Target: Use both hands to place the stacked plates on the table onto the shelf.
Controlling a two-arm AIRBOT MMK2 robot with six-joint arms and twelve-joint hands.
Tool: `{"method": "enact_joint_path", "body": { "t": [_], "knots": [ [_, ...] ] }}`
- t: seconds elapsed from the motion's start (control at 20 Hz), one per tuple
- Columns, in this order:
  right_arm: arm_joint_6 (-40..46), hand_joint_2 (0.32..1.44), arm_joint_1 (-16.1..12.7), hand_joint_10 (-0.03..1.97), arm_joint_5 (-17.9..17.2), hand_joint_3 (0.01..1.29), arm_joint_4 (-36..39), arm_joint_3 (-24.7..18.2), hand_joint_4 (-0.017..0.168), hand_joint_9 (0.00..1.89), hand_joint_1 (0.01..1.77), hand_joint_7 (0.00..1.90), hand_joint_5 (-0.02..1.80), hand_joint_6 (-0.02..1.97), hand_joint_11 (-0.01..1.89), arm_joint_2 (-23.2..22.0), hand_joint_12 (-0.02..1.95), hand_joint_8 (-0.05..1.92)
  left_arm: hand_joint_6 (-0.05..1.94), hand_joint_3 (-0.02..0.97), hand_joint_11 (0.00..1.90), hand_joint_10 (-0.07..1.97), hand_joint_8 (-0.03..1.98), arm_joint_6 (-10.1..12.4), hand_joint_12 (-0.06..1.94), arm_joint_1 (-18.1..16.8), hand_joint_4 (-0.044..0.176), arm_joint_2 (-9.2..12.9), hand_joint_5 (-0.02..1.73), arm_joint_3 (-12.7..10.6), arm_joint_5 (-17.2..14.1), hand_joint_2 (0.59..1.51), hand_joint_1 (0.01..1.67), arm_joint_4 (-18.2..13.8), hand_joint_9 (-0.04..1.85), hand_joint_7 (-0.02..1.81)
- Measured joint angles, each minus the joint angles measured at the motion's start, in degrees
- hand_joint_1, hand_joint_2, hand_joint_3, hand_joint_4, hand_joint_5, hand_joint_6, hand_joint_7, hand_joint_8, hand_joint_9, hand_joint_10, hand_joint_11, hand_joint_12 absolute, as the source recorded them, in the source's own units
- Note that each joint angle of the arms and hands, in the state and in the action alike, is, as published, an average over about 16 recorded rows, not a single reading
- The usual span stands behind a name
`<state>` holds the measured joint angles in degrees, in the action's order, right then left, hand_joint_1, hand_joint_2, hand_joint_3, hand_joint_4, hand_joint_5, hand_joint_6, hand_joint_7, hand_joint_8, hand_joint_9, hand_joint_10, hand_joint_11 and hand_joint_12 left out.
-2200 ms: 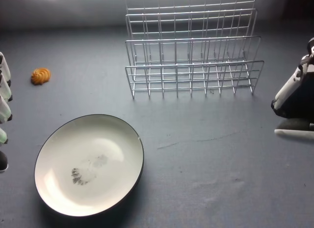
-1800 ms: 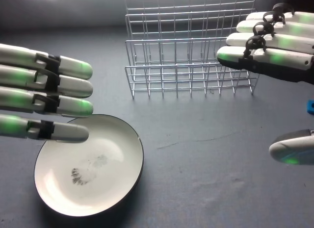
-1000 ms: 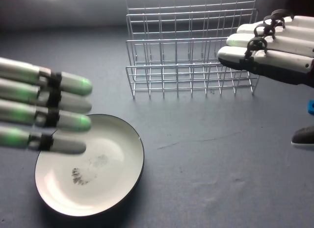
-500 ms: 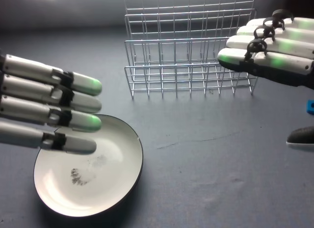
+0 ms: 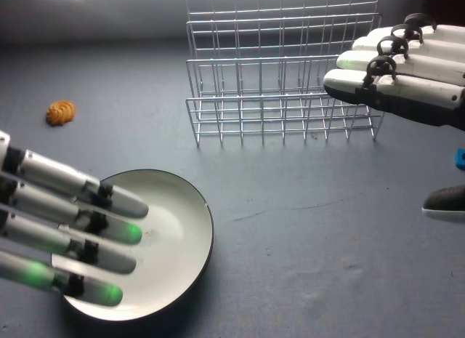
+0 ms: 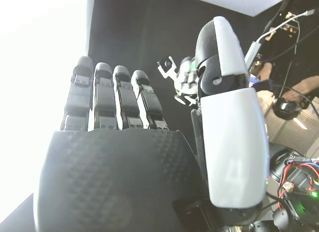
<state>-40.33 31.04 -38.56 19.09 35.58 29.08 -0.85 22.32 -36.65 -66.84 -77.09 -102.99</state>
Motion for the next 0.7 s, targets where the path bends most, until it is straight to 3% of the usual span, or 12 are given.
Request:
{"method": "enact_joint_path", "body": {
  "t": [0.3, 0.7],
  "knots": [
    [0.0, 1.09, 0.2, 0.0, -0.1, 0.01, 0.0, -0.2, -0.001, 0.02, 1.01, 0.01, 0.02, 0.02, 0.02, 0.1, 0.14, 0.01, -0.01, 0.015, 0.01, 0.01, -0.01, -0.9, -0.01, 5.4, 0.0, -1.8, 0.02, 1.1, 4.4, 1.051, 0.02, -3.6, 0.02, 0.01],
    [-0.2, 1.11, 0.5, 0.0, -0.1, 0.01, 0.0, -0.2, -0.001, 0.02, 0.96, 0.01, 0.02, 0.02, 0.02, 0.2, 0.16, 0.01, -0.01, 0.014, 0.01, 0.01, -0.01, -1.9, -0.01, 13.3, 0.0, -4.4, 0.02, 1.7, 14.5, 1.061, 0.02, -3.9, 0.02, 0.01]
  ]
}}
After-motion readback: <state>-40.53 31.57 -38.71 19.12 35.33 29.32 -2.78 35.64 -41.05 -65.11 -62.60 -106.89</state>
